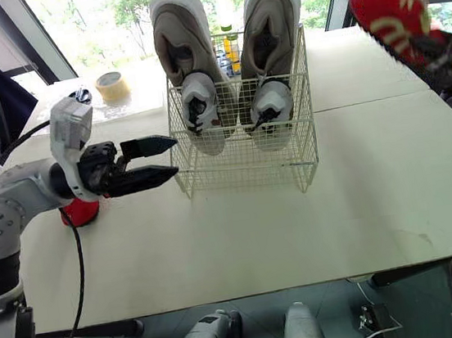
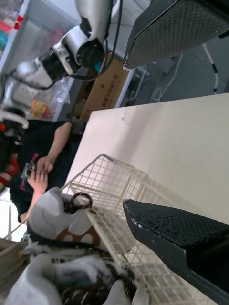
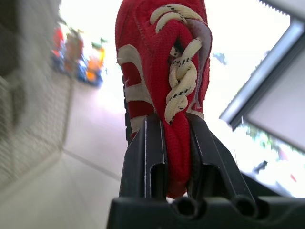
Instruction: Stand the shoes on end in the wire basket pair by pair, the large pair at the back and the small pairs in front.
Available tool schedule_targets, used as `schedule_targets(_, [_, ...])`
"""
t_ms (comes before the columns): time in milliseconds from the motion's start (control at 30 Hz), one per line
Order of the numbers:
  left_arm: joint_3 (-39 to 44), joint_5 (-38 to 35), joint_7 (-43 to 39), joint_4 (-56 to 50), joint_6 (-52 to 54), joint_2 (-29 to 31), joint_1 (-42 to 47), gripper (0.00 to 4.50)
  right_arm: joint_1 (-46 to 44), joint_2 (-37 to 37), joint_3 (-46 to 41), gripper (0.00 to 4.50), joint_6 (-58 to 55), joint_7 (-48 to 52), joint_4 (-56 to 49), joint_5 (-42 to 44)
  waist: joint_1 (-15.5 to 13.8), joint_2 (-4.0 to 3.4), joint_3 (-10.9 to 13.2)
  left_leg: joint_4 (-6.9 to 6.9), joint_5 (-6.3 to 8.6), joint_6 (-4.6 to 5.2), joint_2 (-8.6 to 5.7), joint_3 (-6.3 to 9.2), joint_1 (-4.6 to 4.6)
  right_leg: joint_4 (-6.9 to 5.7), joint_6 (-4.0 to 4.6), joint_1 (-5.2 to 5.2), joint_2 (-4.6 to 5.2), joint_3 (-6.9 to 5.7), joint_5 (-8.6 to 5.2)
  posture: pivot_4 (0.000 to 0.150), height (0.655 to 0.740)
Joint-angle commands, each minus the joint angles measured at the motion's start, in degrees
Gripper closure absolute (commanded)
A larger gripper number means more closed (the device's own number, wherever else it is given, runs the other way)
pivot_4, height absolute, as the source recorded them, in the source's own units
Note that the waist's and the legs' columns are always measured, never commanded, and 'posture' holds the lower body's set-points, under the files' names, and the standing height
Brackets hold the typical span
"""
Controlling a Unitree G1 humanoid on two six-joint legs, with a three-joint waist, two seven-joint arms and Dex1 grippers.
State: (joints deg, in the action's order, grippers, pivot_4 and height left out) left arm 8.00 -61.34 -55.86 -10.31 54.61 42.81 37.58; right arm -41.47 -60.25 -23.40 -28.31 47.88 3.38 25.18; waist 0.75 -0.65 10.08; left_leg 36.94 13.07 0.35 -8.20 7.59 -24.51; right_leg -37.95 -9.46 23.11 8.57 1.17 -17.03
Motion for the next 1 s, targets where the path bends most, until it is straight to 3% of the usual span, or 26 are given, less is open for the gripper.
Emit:
schedule_targets(33, [1.5, -0.6, -1.1, 2.5, 1.2, 0.9, 3.3, 0.0, -1.2, 0.4, -1.7, 4.45, -7.4, 0.0, -19.0, 12.2, 0.0, 0.03, 0.0, 0.02, 0.05, 0.08, 0.0, 0.0, 0.0, 0.0, 0.0, 0.0, 0.0, 0.0, 0.0, 0.15, 0.74])
schedule_targets(133, [1.2, -0.3, -2.3, 4.8, 1.9, 0.8, 5.5, 0.0, -0.3, 0.0, 0.9, 4.45, -9.3, 0.2, -26.4, 14.8, 0.0, 0.16, 0.1, 0.05, 0.1, 0.18, 0.01, 0.01, 0.0, 0.0, 0.0, -0.01, 0.01, -0.01, 0.0, 0.15, 0.74])
schedule_targets(267, [1.5, -1.0, -3.6, 9.0, 4.1, 0.6, 8.8, 0.0, 2.1, -1.6, 7.2, 4.45, -5.3, 3.7, -32.0, 11.2, -0.2, 0.36, 0.1, 0.13, 0.11, 0.19, -0.01, 0.02, 0.01, 0.0, -0.01, 0.04, 0.02, -0.03, 0.01, 0.15, 0.74])
schedule_targets(500, [3.1, -3.0, -6.2, 14.9, 9.6, 1.6, 12.6, 0.0, 4.3, -3.1, 14.2, 4.45, 8.9, 10.6, -31.5, 0.6, 0.2, 0.4, 0.1, 0.09, 0.03, 0.05, -0.02, 0.0, 0.0, -0.03, -0.01, 0.1, 0.0, -0.03, 0.01, 0.15, 0.74])
schedule_targets(933, [0.5, -0.9, -5.9, 14.9, 12.7, -2.0, 13.9, 0.0, -3.4, 1.5, 22.8, 4.45, 16.8, 13.5, -30.4, -5.6, 0.1, 0.44, 0.2, 0.12, -0.05, -0.08, -0.02, 0.0, 0.0, -0.05, -0.01, 0.09, 0.01, -0.01, 0.01, 0.15, 0.74])
schedule_targets(1000, [0.6, -0.6, -5.2, 15.3, 12.8, -2.8, 14.1, 0.53, -4.4, 2.2, 23.6, 4.47, 16.5, 14.1, -30.6, -5.6, 0.1, 0.46, 0.2, 0.12, -0.06, -0.09, -0.02, 0.0, 0.0, -0.06, -0.01, 0.08, 0.01, -0.01, 0.01, 0.15, 0.74])
